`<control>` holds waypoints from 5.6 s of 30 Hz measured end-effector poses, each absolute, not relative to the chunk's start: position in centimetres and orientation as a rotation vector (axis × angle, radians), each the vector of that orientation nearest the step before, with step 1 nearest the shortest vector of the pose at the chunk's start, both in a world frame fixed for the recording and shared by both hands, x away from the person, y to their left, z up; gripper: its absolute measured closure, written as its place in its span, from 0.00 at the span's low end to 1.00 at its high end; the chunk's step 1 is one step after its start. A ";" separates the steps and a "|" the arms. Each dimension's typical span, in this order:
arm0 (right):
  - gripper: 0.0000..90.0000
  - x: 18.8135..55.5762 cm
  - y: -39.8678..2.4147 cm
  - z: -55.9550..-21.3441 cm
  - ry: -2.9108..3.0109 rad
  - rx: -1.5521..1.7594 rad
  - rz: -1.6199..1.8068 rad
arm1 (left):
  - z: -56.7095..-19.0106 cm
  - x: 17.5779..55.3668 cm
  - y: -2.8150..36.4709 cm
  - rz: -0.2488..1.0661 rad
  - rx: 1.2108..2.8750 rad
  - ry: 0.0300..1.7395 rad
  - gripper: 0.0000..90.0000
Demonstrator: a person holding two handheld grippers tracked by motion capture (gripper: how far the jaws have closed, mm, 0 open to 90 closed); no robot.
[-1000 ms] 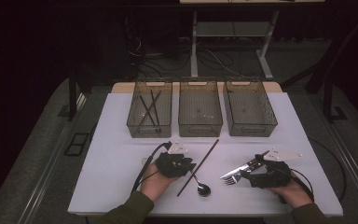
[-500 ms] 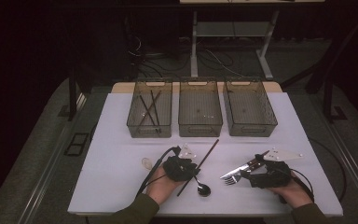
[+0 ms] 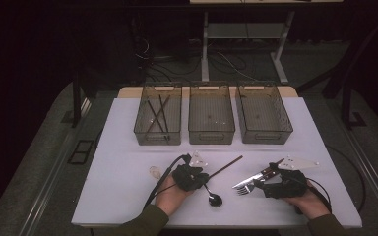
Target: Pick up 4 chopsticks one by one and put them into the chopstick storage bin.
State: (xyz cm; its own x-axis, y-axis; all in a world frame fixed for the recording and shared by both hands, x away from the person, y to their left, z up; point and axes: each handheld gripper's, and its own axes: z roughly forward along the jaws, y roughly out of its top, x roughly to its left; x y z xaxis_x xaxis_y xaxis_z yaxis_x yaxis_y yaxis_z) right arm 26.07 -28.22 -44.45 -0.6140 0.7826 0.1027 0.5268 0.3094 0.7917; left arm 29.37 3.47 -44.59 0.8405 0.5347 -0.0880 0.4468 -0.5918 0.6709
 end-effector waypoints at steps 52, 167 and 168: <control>0.14 26.0 -28.2 -44.4 2.289 1.172 1.207 | -40.0 31.2 10.2 0.079 2.155 0.651 0.95; 0.14 26.1 -28.2 -44.5 2.288 1.180 1.200 | -36.5 45.2 17.6 0.377 2.008 1.063 0.58; 0.14 26.1 -28.2 -44.5 2.284 1.182 1.203 | -36.4 44.8 17.6 0.373 2.007 1.057 0.57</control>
State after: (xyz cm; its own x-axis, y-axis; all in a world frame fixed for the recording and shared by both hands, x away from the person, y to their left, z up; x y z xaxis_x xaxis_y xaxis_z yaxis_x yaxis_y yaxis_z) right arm 26.12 -28.19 -44.51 -0.6157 0.7809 0.1051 0.5282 0.3101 0.7905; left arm 44.85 17.60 -36.44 0.6041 0.7896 -0.1075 0.5478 -0.3135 0.7757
